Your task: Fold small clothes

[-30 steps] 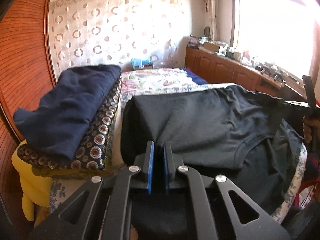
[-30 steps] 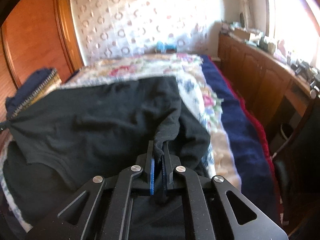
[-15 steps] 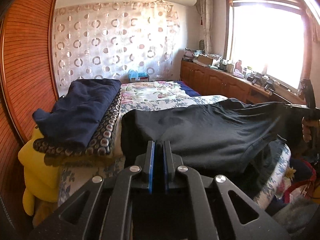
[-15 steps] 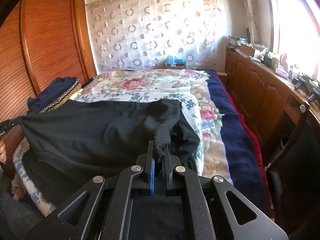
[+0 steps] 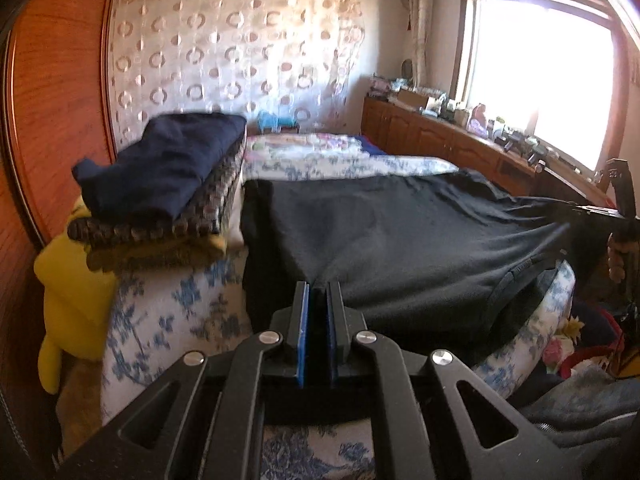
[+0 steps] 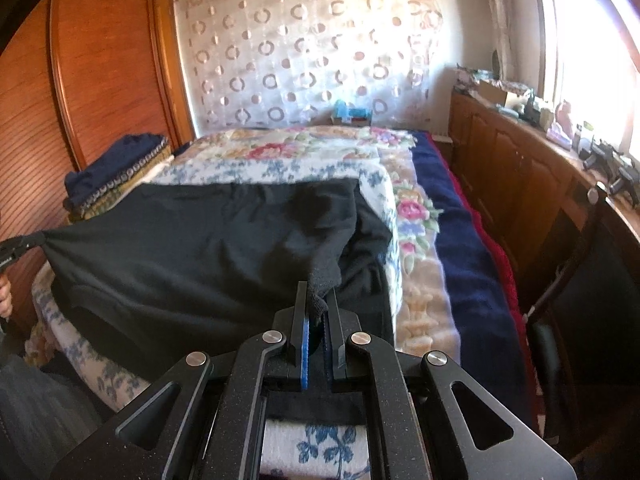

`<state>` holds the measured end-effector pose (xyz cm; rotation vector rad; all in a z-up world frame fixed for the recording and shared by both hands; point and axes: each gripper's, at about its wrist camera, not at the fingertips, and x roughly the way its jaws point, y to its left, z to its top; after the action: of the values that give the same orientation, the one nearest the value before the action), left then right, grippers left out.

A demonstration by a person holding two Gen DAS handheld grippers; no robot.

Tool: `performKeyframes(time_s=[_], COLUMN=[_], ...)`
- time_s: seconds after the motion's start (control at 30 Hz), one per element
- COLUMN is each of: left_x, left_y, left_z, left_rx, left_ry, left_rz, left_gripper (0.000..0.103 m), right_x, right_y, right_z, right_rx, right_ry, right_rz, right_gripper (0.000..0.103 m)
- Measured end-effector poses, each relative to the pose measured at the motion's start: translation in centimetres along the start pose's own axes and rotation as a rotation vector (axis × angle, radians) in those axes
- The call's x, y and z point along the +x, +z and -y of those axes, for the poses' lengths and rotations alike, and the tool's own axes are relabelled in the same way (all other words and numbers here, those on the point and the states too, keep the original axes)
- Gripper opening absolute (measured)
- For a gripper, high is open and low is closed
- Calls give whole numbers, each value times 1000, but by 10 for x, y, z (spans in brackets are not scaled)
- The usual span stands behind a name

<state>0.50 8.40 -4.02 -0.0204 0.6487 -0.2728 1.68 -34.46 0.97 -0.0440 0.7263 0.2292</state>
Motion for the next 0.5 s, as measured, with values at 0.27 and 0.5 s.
performKeyframes(time_s=[0.27,0.5], left_x=[15,15], left_y=[-19,-22], left_z=[1,2], left_rx=[1,-3], left_ry=[24,42], left_rz=[-71,-85], left_gripper=[13,19], right_x=[21,32], right_y=[-26,-36], right_z=[5,4], right_rx=[9,5], right_ry=[-25,-48], right_rz=[-84,-115], right_gripper=[3,3])
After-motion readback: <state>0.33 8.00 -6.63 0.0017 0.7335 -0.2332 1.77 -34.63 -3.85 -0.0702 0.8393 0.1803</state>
